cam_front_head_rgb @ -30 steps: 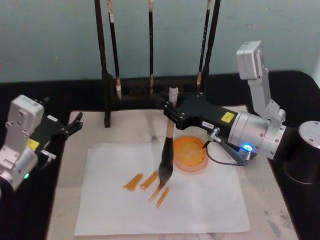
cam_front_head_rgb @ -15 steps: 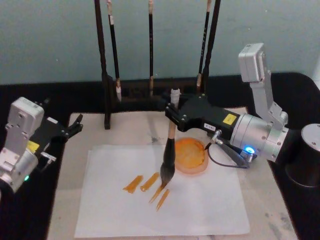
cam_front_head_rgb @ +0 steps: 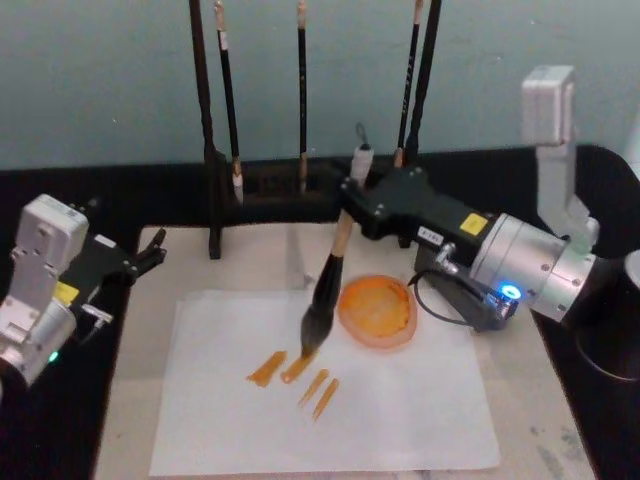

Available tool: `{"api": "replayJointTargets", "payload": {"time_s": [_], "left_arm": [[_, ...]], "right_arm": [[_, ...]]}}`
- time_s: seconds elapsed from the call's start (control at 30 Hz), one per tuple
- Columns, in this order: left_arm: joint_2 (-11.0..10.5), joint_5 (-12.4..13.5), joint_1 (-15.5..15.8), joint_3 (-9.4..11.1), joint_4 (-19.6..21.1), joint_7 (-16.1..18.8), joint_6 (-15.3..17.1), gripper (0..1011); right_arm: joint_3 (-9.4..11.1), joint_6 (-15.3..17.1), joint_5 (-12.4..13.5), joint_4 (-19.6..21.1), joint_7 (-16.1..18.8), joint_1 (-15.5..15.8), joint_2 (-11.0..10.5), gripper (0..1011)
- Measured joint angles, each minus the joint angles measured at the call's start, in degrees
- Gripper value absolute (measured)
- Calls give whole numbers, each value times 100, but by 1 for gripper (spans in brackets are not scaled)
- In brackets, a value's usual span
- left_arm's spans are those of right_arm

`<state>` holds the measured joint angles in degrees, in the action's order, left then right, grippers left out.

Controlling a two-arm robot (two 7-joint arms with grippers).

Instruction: Pick up the brush from the inkstone, write on the paper, then place the brush back to its original position.

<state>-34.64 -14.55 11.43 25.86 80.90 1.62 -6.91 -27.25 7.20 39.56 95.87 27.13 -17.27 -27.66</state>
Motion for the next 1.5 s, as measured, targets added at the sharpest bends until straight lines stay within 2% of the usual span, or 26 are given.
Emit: {"api": "replayJointTargets", "payload": {"time_s": [0.07, 0.13, 0.2, 0.3, 0.57, 0.77, 0.8, 1.07, 1.23, 1.5], "left_arm": [[0, 0, 0, 0, 0, 0, 0, 1010], [0, 0, 0, 0, 0, 0, 0, 1010], [0, 0, 0, 0, 0, 0, 0, 1010], [0, 0, 0, 0, 0, 0, 0, 1010], [0, 0, 0, 0, 0, 0, 0, 1010], [0, 0, 0, 0, 0, 0, 0, 1010], [0, 0, 0, 0, 0, 0, 0, 1010], [0, 0, 0, 0, 0, 0, 0, 1010], [0, 0, 0, 0, 0, 0, 0, 1010], [0, 0, 0, 0, 0, 0, 0, 1010]], "right_arm": [[63, -20, 111, 48, -42, 55, 20, 152], [183, -32, 338, 127, -155, 158, 59, 152], [216, -23, 400, 141, -192, 181, 68, 152], [379, 76, 724, 190, -396, 278, 101, 152], [675, 134, 1265, 113, -684, 399, 95, 152], [982, 243, 1902, -97, -837, 480, 140, 152], [1052, 276, 2073, -143, -867, 504, 151, 152], [1320, 501, 2809, -328, -1031, 642, 171, 152], [1413, 549, 3084, -342, -1171, 784, 98, 152], [1505, 471, 3379, -457, -1309, 920, 49, 152]]}}
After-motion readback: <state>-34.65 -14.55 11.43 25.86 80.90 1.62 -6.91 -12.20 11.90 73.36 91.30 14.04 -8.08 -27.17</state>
